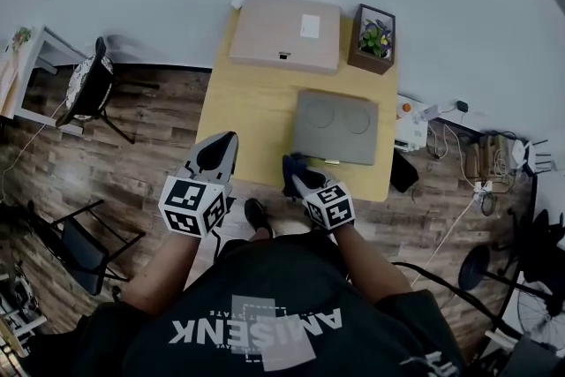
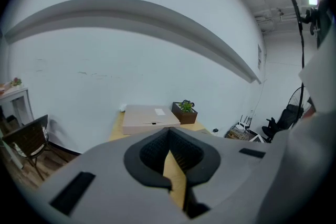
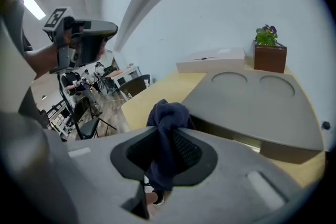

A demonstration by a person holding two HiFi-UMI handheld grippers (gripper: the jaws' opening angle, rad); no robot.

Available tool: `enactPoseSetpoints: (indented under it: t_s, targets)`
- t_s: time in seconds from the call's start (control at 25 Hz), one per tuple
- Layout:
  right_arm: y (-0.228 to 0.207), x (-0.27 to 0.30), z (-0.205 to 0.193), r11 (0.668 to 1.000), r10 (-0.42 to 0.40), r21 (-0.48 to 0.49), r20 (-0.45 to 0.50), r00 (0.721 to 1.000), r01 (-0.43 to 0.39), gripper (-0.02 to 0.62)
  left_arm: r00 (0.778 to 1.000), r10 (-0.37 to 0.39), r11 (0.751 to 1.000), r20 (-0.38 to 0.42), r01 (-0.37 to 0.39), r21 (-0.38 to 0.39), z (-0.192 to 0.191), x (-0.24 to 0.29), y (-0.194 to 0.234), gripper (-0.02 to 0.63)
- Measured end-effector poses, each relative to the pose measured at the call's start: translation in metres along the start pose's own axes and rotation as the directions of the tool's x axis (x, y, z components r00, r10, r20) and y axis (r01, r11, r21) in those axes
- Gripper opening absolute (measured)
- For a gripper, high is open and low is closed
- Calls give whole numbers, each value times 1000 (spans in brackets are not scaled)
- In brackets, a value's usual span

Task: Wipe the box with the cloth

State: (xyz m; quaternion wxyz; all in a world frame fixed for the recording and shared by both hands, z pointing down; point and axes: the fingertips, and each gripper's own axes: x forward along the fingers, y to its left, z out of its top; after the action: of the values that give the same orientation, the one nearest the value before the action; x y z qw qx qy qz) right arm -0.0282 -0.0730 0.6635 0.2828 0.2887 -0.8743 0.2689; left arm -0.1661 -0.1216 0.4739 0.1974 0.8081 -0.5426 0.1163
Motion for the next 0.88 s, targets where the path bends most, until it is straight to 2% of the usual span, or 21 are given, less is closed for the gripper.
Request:
enactPoseSetpoints:
  t_s: [0.12, 0.24, 0.48, 0.88]
  targets:
    - [0, 18, -1, 999, -33, 19, -9, 999, 33, 72, 999, 49, 999, 15, -49, -14, 0, -6, 20, 2]
    - [-3, 26, -2, 997, -67, 30, -20, 998, 67, 72, 998, 62, 998, 32, -62, -7, 7, -8, 30, 0]
    - [-11, 27, -6, 985, -149, 89, -14, 989, 150, 72, 999, 9, 1000, 42, -9, 19, 8, -7, 27, 2]
    - [-40, 5, -14, 950, -264, 180, 14, 965, 257, 72, 998, -62, 997, -7, 63, 40, -2, 0, 15, 2]
